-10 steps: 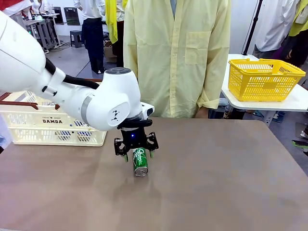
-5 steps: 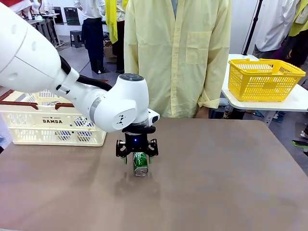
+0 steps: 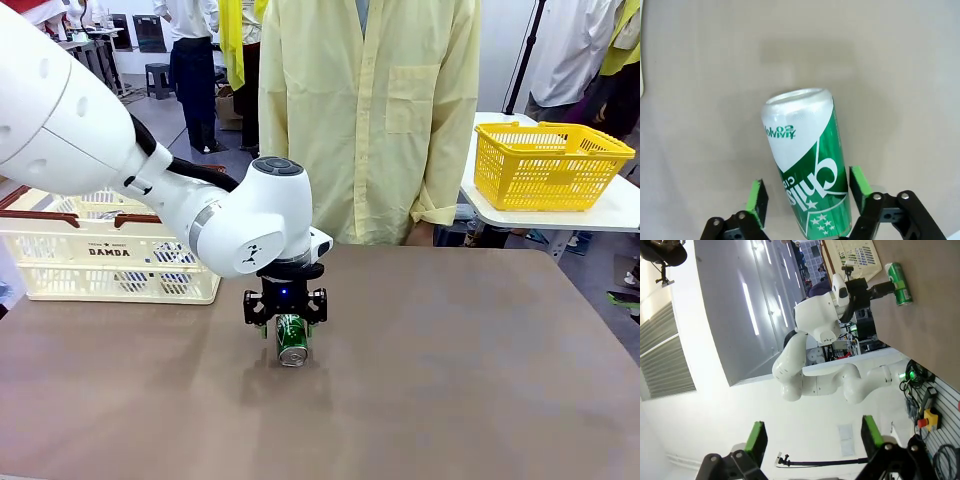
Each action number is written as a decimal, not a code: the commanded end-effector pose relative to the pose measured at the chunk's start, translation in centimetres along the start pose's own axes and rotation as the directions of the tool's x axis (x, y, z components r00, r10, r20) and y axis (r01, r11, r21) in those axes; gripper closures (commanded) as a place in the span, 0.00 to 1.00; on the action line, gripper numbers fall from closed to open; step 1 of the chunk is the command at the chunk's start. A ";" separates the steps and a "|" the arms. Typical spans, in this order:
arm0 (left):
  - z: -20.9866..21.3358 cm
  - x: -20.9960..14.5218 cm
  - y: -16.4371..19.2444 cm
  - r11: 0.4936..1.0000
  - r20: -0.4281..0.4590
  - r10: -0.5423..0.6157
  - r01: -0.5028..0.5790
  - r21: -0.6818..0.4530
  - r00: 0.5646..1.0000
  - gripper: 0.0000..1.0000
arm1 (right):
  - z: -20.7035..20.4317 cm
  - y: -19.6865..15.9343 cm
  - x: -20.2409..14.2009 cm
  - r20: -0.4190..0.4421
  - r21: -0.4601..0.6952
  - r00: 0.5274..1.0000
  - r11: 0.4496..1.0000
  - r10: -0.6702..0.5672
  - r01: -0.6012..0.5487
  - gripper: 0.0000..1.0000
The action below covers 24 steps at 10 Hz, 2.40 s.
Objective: Place the drinks into the Shopping basket.
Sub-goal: Pick up one drink and place it into the Shopping basket.
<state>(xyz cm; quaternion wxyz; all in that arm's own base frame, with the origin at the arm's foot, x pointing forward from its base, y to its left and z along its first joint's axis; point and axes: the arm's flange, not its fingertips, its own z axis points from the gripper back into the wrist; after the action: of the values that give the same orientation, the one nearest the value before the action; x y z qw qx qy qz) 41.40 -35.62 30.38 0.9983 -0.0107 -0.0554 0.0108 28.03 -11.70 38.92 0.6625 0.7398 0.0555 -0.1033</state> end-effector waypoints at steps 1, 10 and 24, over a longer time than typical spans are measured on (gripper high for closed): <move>-1.0 0.1 -1.3 0.998 0.070 0.009 -0.014 0.065 0.997 1.00 | 0.0 0.6 -0.1 0.001 0.011 1.000 1.000 0.000 0.000 0.00; 11.5 -1.4 1.5 0.982 0.080 -0.173 0.178 -0.063 0.982 1.00 | 0.0 0.6 -0.1 0.001 0.011 1.000 1.000 0.000 0.000 0.00; 31.7 9.6 19.2 0.951 0.297 -0.171 0.236 -0.199 0.939 1.00 | 0.0 0.6 -0.1 0.001 0.011 1.000 1.000 0.000 0.000 0.00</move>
<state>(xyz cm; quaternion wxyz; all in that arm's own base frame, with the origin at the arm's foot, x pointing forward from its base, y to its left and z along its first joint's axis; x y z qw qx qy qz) 44.32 -16.01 62.96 0.9696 -0.1197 -0.2025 -0.0674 28.02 -11.74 38.92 0.6623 0.7399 0.0551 -0.1038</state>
